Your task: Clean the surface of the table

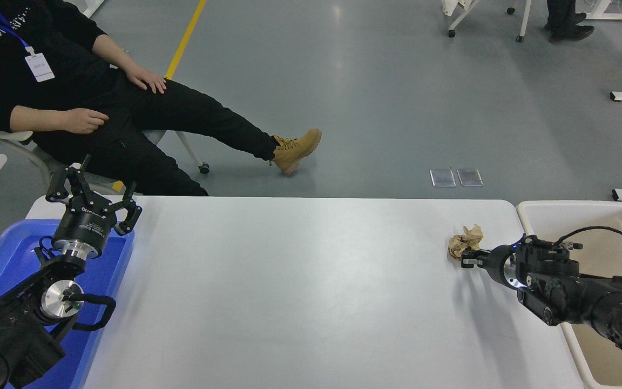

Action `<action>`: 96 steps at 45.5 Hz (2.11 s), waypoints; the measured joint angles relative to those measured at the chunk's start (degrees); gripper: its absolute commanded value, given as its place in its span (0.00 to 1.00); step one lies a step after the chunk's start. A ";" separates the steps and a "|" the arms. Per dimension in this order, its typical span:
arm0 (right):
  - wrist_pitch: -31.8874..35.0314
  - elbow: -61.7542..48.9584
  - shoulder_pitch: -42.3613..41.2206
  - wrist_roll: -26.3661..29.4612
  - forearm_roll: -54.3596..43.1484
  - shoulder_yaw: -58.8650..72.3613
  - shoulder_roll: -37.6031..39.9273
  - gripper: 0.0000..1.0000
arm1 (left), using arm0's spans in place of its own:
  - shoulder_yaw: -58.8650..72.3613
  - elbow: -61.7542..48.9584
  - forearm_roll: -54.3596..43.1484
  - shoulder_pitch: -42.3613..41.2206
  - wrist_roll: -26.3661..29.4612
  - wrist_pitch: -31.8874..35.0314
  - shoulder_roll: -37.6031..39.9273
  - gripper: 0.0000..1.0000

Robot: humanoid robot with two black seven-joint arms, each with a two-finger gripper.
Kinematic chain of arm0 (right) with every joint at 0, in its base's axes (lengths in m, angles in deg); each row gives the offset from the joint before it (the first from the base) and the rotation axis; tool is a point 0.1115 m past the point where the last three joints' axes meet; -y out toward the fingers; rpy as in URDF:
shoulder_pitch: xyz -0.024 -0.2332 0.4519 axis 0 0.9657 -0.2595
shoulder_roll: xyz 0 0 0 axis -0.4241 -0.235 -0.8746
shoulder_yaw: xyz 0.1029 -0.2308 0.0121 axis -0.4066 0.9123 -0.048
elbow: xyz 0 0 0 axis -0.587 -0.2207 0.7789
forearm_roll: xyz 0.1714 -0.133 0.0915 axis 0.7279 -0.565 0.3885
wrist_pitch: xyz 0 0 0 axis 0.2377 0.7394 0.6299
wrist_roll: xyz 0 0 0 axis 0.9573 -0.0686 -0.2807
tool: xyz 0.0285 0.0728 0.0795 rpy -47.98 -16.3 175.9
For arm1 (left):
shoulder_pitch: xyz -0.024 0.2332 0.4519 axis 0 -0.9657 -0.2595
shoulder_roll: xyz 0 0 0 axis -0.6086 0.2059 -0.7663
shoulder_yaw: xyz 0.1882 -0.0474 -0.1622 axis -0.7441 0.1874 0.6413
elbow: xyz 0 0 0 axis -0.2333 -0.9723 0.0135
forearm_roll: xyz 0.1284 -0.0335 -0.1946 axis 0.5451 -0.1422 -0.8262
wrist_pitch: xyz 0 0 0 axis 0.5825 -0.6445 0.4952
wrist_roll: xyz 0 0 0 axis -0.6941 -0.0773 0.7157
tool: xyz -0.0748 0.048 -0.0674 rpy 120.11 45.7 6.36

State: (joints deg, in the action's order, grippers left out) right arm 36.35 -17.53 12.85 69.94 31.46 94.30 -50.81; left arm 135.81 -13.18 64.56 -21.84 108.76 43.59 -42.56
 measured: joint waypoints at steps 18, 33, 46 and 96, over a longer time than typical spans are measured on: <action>1.24 11.43 -4.47 -5.25 6.42 -17.37 13.10 0.00 | 0.00 0.00 -0.03 0.00 0.00 0.00 -0.01 1.00; 6.52 13.23 -7.52 -6.34 13.80 -32.78 23.50 0.00 | 0.00 0.01 -0.01 0.00 0.00 0.00 0.00 1.00; 8.04 1.97 -7.52 -5.85 18.78 -38.33 25.23 0.00 | 0.00 0.00 -0.01 0.00 0.00 0.00 0.00 1.00; 6.49 -14.61 11.08 1.13 24.16 -9.76 13.06 0.00 | 0.00 0.00 0.00 0.00 0.00 0.00 0.00 1.00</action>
State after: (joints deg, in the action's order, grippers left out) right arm 42.84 -32.15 23.93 71.07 55.62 84.54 -37.75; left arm 135.81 -13.18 64.56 -21.84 108.76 43.59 -42.56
